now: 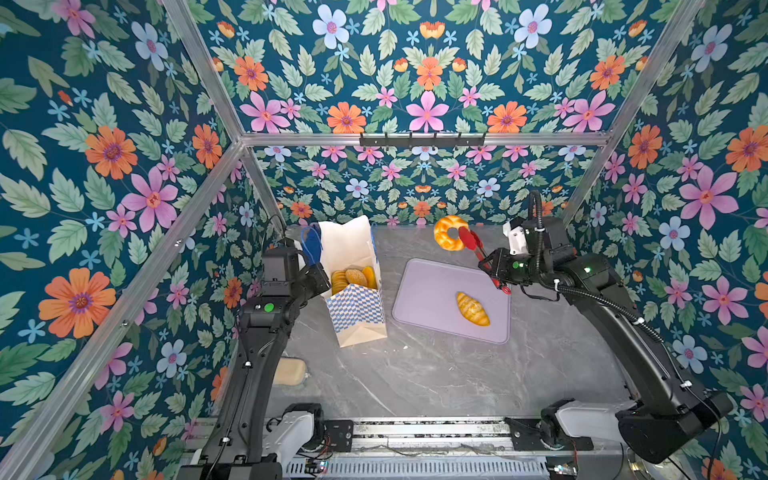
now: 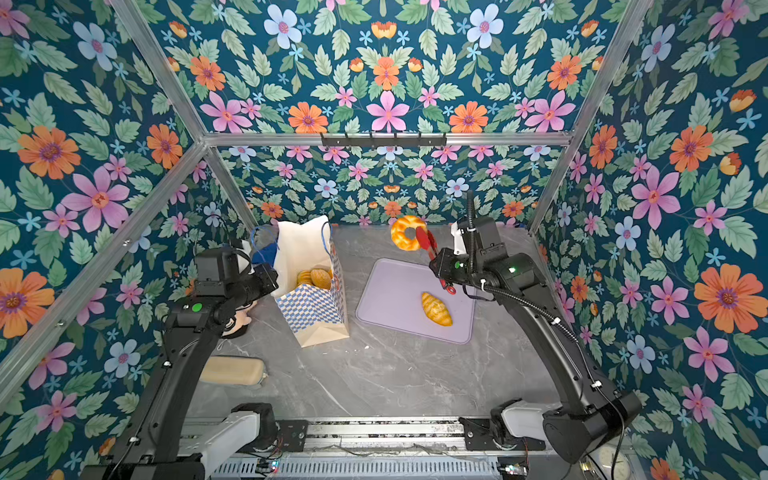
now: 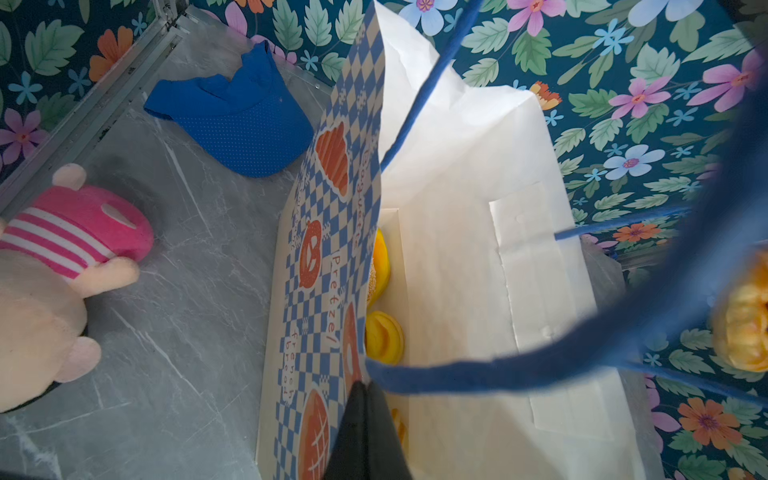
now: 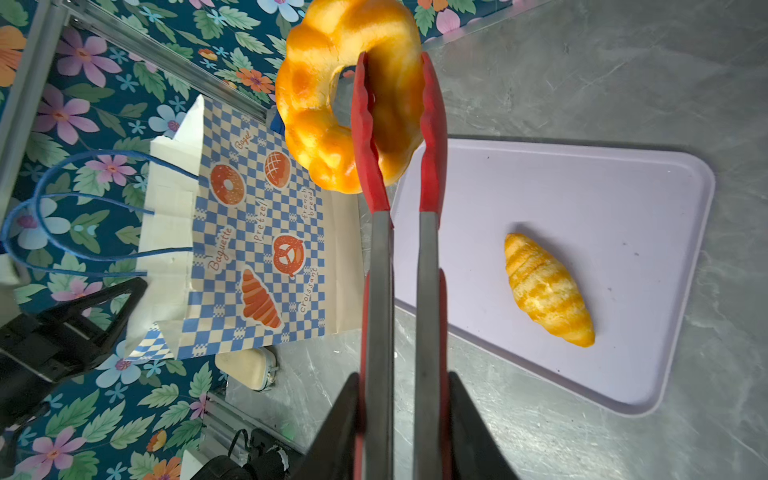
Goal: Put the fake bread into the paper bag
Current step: 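Carry the ring-shaped bread with the right tongs over the bag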
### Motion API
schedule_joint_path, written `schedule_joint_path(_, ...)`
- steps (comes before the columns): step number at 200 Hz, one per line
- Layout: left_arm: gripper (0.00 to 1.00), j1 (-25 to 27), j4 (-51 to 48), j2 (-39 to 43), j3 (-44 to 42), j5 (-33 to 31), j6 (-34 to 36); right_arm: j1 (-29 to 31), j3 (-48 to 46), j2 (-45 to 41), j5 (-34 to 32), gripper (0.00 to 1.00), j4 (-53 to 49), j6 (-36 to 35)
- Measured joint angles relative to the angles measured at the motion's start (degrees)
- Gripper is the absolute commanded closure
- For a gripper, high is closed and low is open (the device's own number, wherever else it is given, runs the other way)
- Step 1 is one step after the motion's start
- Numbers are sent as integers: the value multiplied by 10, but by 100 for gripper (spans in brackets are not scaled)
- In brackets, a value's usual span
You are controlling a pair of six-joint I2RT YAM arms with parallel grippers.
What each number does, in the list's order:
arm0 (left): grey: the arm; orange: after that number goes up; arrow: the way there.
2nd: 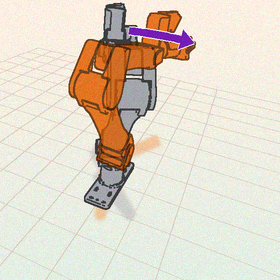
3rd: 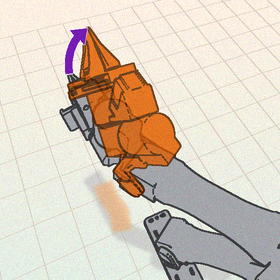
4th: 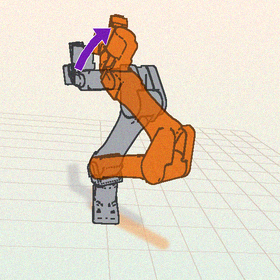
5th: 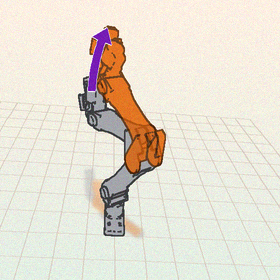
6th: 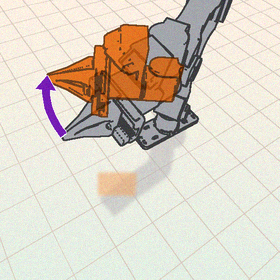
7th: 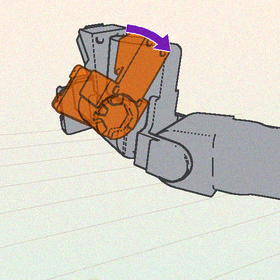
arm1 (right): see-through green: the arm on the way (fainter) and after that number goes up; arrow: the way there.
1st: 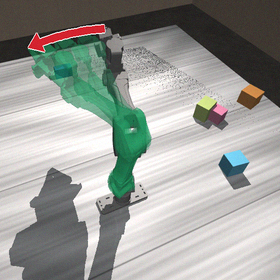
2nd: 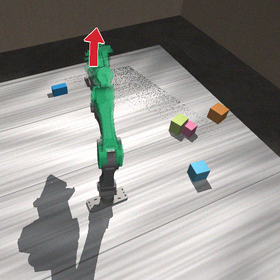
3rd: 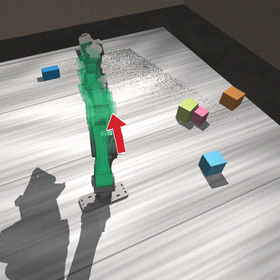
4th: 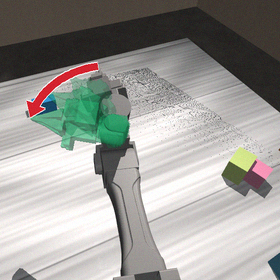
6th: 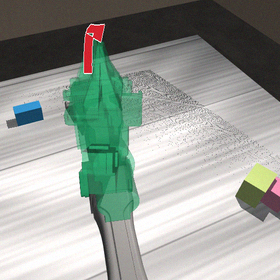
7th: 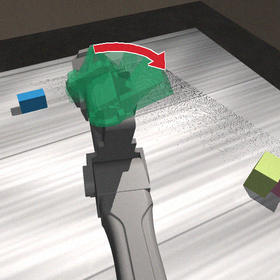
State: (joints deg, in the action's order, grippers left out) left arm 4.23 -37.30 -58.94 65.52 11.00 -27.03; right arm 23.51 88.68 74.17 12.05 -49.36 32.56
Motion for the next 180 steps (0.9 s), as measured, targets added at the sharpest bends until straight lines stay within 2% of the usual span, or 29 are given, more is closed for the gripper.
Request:
schedule_joint_path(104,98,0,4,-4,-2,2,0,45,45,-6,3,69,20,2)
schedule_joint_path(180,98,0,5,-4,-3,2,-9,92,83,3,-18,69,25,-5)
